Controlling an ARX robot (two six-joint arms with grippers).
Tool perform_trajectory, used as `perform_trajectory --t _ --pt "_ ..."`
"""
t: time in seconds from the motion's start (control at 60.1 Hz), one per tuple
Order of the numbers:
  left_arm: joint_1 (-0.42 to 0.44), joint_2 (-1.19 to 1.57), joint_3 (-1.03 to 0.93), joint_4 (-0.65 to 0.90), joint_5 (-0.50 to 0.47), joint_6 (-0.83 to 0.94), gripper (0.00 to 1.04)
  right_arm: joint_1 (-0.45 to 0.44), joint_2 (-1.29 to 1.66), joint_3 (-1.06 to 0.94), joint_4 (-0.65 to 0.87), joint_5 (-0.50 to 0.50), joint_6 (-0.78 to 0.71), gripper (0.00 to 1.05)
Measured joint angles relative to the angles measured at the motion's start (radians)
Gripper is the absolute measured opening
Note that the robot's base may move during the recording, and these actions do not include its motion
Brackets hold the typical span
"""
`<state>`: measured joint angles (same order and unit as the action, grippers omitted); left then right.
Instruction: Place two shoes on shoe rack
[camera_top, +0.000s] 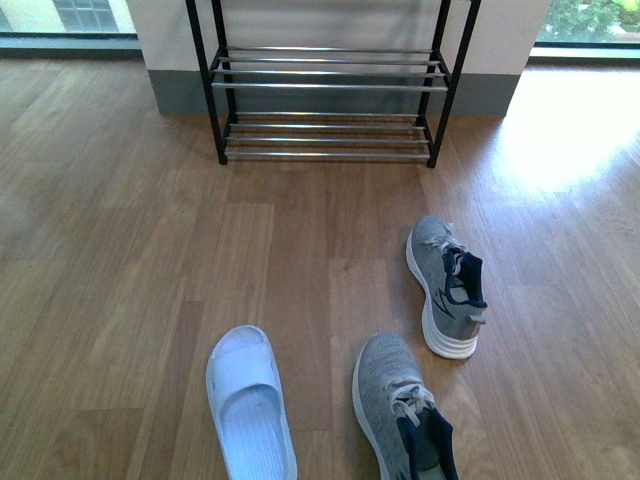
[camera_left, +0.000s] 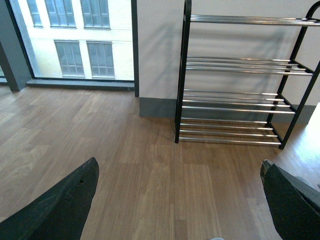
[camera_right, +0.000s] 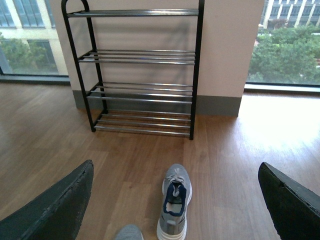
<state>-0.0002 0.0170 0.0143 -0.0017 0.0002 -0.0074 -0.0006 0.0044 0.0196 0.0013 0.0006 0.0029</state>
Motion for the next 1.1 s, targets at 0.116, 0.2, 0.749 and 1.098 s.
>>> perform_trajectory --t 0.116,0.2,0.749,1.098 --pt "0.0 0.0 0.0 0.0 0.0 0.0 0.95 0.0 0.0 0.0 0.0 0.0 0.0 0.95" --pt "0.0 0.0 0.0 0.0 0.0 0.0 0.95 0.0 0.0 0.0 0.0 0.0 0.0 0.95" --pt "0.0 0.0 0.0 0.0 0.0 0.0 0.95 -0.069 0.729 0.126 0.352 0.02 0.084 0.95" --pt "0.0 0.0 0.0 0.0 0.0 0.0 0.95 -0.065 1.812 0.584 0.577 -0.02 0.06 0.95"
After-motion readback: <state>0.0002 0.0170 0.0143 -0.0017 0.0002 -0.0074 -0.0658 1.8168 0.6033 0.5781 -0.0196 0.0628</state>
